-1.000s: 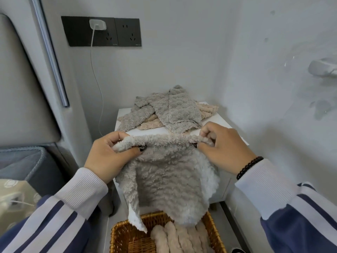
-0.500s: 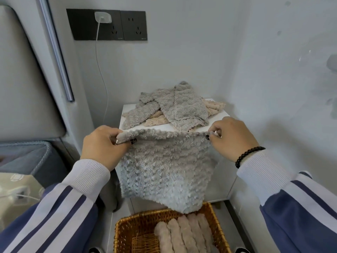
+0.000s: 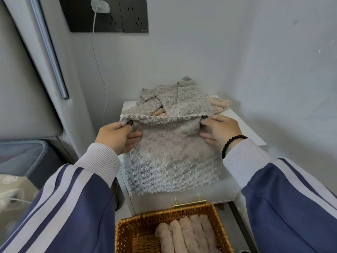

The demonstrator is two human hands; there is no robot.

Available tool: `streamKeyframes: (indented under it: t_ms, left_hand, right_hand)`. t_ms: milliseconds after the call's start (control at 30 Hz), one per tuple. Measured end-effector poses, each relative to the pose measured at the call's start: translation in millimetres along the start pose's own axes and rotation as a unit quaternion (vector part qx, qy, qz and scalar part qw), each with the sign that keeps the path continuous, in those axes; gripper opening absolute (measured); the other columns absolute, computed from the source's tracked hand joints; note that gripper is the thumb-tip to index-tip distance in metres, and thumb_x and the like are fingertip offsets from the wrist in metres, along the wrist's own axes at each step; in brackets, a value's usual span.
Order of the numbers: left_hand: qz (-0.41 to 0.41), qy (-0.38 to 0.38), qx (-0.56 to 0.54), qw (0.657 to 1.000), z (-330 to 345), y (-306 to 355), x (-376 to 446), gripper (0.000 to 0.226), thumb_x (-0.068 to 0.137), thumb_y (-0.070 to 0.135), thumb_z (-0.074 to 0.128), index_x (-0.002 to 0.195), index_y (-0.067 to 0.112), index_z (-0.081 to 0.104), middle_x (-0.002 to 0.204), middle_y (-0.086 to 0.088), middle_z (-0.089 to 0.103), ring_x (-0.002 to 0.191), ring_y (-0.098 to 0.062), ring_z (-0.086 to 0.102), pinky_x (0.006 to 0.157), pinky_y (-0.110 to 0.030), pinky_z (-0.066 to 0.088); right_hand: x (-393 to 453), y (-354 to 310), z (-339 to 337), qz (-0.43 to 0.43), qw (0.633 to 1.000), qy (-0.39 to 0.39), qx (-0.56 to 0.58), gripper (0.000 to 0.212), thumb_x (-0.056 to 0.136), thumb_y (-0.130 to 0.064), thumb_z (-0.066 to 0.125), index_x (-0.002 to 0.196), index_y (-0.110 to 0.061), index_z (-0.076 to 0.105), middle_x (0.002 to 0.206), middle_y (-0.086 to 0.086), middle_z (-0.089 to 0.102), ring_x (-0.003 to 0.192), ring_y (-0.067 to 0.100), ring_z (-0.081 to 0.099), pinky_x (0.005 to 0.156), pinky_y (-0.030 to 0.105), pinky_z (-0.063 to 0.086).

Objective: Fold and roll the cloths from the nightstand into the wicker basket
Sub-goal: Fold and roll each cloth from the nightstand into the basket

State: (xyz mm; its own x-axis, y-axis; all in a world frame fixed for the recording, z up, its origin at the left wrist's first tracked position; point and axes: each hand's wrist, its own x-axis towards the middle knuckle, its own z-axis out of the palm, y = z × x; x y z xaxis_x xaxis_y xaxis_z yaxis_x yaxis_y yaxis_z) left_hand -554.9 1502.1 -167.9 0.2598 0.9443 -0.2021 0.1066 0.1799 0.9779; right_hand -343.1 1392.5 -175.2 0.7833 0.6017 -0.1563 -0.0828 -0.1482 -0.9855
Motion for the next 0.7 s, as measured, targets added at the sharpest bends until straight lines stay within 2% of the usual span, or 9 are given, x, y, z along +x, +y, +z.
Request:
streamKeyframes:
  t_ms: [100, 233, 333, 400, 433, 500, 567, 633, 700]
  left_hand:
    - [0.003, -0.009, -0.016, 1.0, 4, -1, 7, 0.011, 0.098, 0.016, 0.054, 0.094, 0.017, 0.064, 0.098, -0.009, 0.073, 0.096, -0.019, 0.069, 0.086, -0.036, 0.052]
    - [0.022, -0.009, -0.078, 0.997, 6, 1, 15, 0.016, 0.095, 0.014, 0.057, 0.11, 0.013, 0.065, 0.108, -0.004, 0.071, 0.102, -0.013, 0.066, 0.089, -0.034, 0.052]
    - [0.041, 0.0, -0.142, 0.989, 7, 6, 16, 0.013, 0.093, 0.01, 0.06, 0.103, 0.012, 0.068, 0.105, -0.003, 0.073, 0.101, -0.012, 0.068, 0.088, -0.033, 0.054]
    - [0.054, -0.017, -0.18, 0.982, 5, 11, 16, 0.012, 0.091, 0.012, 0.055, 0.091, 0.011, 0.067, 0.098, -0.001, 0.075, 0.101, -0.013, 0.069, 0.085, -0.034, 0.053]
    - [0.058, -0.031, -0.193, 0.979, 3, 12, 17, 0.016, 0.09, 0.016, 0.051, 0.092, 0.009, 0.065, 0.098, -0.002, 0.074, 0.101, -0.015, 0.068, 0.086, -0.035, 0.052]
    - [0.048, -0.044, -0.201, 0.977, -1, 10, 17, 0.031, 0.089, 0.026, 0.047, 0.102, 0.004, 0.065, 0.102, -0.007, 0.073, 0.097, -0.018, 0.066, 0.087, -0.036, 0.051]
    - [0.036, -0.018, -0.172, 0.984, -3, 6, 17, 0.04, 0.089, 0.033, 0.055, 0.102, -0.002, 0.069, 0.098, -0.01, 0.074, 0.078, -0.018, 0.067, 0.076, -0.033, 0.054]
    - [0.026, 0.019, -0.118, 0.992, -4, 2, 16, 0.023, 0.081, 0.026, 0.07, 0.082, 0.003, 0.074, 0.082, -0.009, 0.073, 0.057, -0.018, 0.06, 0.066, -0.034, 0.054]
    - [0.002, 0.048, -0.049, 0.998, -5, -1, 18, 0.012, 0.071, 0.011, 0.077, 0.06, 0.008, 0.073, 0.071, -0.01, 0.068, 0.055, -0.021, 0.057, 0.064, -0.038, 0.054]
  right_hand:
    - [10, 4, 5, 0.031, 0.992, -0.016, 0.12, 0.009, 0.087, -0.011, 0.066, 0.089, -0.018, 0.062, 0.106, 0.009, 0.068, 0.094, 0.021, 0.067, 0.085, 0.031, 0.053]
    - [18, 3, 8, 0.043, 0.97, -0.027, 0.236, 0.009, 0.089, -0.004, 0.059, 0.089, -0.013, 0.06, 0.1, 0.004, 0.067, 0.11, 0.022, 0.06, 0.106, 0.038, 0.04]
    - [20, -2, 4, 0.039, 0.949, -0.037, 0.31, 0.012, 0.088, -0.016, 0.057, 0.095, -0.009, 0.064, 0.106, 0.007, 0.067, 0.108, 0.022, 0.061, 0.103, 0.04, 0.041]
    - [22, -3, 1, 0.037, 0.935, -0.032, 0.352, 0.02, 0.09, -0.026, 0.059, 0.088, -0.007, 0.064, 0.094, 0.008, 0.066, 0.094, 0.021, 0.063, 0.095, 0.039, 0.044]
    - [23, -2, 0, 0.035, 0.931, -0.02, 0.363, 0.019, 0.089, -0.025, 0.062, 0.083, -0.007, 0.063, 0.086, 0.007, 0.064, 0.083, 0.02, 0.062, 0.088, 0.038, 0.048]
    - [26, 3, 0, 0.045, 0.94, 0.006, 0.338, 0.009, 0.083, -0.013, 0.069, 0.085, -0.007, 0.064, 0.083, 0.01, 0.065, 0.072, 0.02, 0.058, 0.072, 0.035, 0.053]
    - [31, 12, -1, 0.103, 0.962, 0.0, 0.254, 0.019, 0.078, -0.002, 0.071, 0.097, -0.003, 0.066, 0.104, 0.021, 0.067, 0.082, 0.027, 0.06, 0.067, 0.035, 0.054]
    - [30, 15, -3, 0.168, 0.967, -0.059, 0.184, 0.026, 0.082, 0.004, 0.064, 0.108, 0.001, 0.063, 0.109, 0.025, 0.064, 0.09, 0.031, 0.062, 0.067, 0.034, 0.057]
    - [27, 14, -7, 0.205, 0.964, -0.108, 0.133, 0.027, 0.088, 0.009, 0.054, 0.112, 0.0, 0.059, 0.107, 0.021, 0.065, 0.093, 0.031, 0.065, 0.07, 0.038, 0.058]
